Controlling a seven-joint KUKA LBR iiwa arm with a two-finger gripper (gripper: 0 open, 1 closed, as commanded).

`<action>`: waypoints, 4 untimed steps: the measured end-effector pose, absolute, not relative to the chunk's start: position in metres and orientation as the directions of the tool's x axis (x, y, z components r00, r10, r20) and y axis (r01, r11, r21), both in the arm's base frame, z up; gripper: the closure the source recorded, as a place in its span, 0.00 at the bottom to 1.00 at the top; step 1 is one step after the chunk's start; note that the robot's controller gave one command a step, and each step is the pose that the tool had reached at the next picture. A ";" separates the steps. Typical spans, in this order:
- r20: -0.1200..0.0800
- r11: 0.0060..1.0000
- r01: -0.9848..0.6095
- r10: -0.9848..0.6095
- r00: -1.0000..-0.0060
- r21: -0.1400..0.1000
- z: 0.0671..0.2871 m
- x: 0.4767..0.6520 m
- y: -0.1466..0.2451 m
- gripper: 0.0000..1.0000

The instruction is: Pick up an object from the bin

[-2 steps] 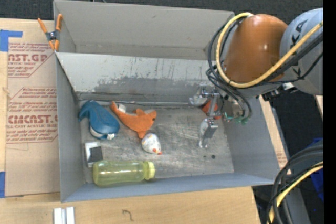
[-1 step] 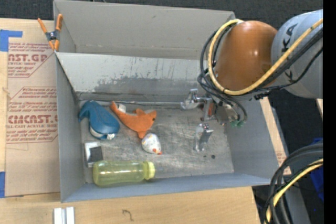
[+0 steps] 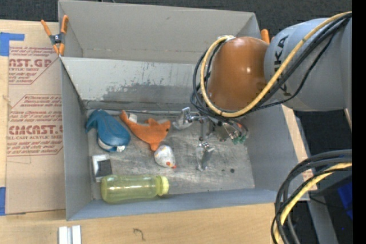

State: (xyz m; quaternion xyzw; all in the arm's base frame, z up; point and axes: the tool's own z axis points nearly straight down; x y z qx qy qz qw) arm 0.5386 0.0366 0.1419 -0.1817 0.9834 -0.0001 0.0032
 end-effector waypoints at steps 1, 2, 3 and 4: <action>-0.014 0.987 -0.160 -0.160 -0.987 -0.001 0.082 0.554 0.090 1.00; -0.014 0.987 -0.160 -0.160 -0.987 -0.001 0.082 0.554 0.090 1.00; 0.002 0.988 -0.153 -0.153 -0.988 0.000 0.117 0.555 0.086 1.00; -0.003 0.990 -0.141 -0.141 -0.990 0.000 0.254 0.541 0.087 1.00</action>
Offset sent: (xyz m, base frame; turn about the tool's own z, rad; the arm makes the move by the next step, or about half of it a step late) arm 0.0000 0.0000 0.0000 0.0000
